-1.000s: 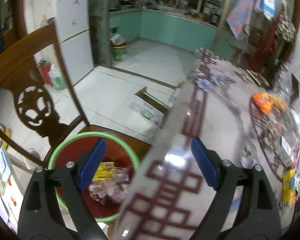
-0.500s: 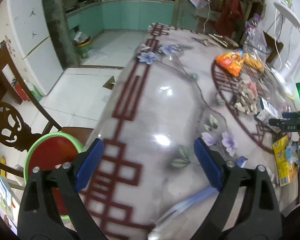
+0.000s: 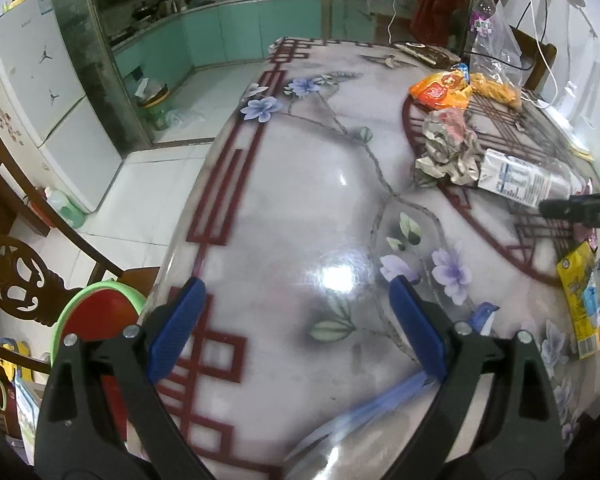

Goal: Collect trash
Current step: 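Grasp the crumpled foil paper with the left gripper while the right reaches the white milk carton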

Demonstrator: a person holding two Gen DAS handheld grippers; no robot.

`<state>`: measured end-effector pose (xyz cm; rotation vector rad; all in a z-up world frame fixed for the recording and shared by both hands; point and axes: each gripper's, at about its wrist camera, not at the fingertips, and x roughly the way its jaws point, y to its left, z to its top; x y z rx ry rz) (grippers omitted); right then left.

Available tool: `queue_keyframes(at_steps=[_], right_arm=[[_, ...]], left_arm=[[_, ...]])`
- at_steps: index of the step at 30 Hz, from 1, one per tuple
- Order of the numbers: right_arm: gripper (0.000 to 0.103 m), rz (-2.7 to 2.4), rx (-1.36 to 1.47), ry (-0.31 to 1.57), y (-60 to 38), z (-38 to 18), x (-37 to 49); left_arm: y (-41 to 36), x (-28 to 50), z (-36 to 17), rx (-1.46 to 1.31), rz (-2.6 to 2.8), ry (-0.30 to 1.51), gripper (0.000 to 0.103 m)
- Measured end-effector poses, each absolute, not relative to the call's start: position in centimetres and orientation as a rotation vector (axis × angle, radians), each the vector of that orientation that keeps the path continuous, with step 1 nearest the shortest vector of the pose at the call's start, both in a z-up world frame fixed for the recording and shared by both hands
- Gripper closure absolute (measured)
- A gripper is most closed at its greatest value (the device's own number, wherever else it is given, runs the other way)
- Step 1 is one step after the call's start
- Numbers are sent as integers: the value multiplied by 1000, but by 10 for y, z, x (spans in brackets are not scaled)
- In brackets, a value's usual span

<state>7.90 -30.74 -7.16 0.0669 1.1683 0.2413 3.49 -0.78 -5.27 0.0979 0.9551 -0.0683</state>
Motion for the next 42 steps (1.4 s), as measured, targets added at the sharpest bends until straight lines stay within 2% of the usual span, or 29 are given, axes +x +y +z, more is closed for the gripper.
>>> queue_keyframes(at_steps=[7,13,19,21,26,28,29,30,33,42], right_arm=[[47,244,31,1083,-293,-23,49],[47,246,107,1132,-310,-35,48],[45,246,156,1152,-328,-37,49],[23,193,112,1187,-330,-43,51],[21,142,146,1177,-349,-45,59],[14,139,130,1170,-350,-45,61],[14,144,111,1170,-349,-45,62],[14,147,96,1175,-348,-47,63],[14,148,29,1194,-339,-54,66],[14,63,-288,1100,-310,-61,69]], left_arm=[[-9,36,-50,82,-56,931,12],[-33,60,-40,10,-77,867,12],[-77,117,-43,-153,-95,914,10],[-103,132,-45,-143,-122,927,9],[-145,164,-62,-66,-121,975,9],[-153,173,-71,-37,-109,995,10],[-156,176,-76,-20,-107,1005,22],[-157,176,-78,-12,-109,1014,43],[-156,173,-76,-29,-136,1008,60],[-113,127,-35,110,-185,903,61]])
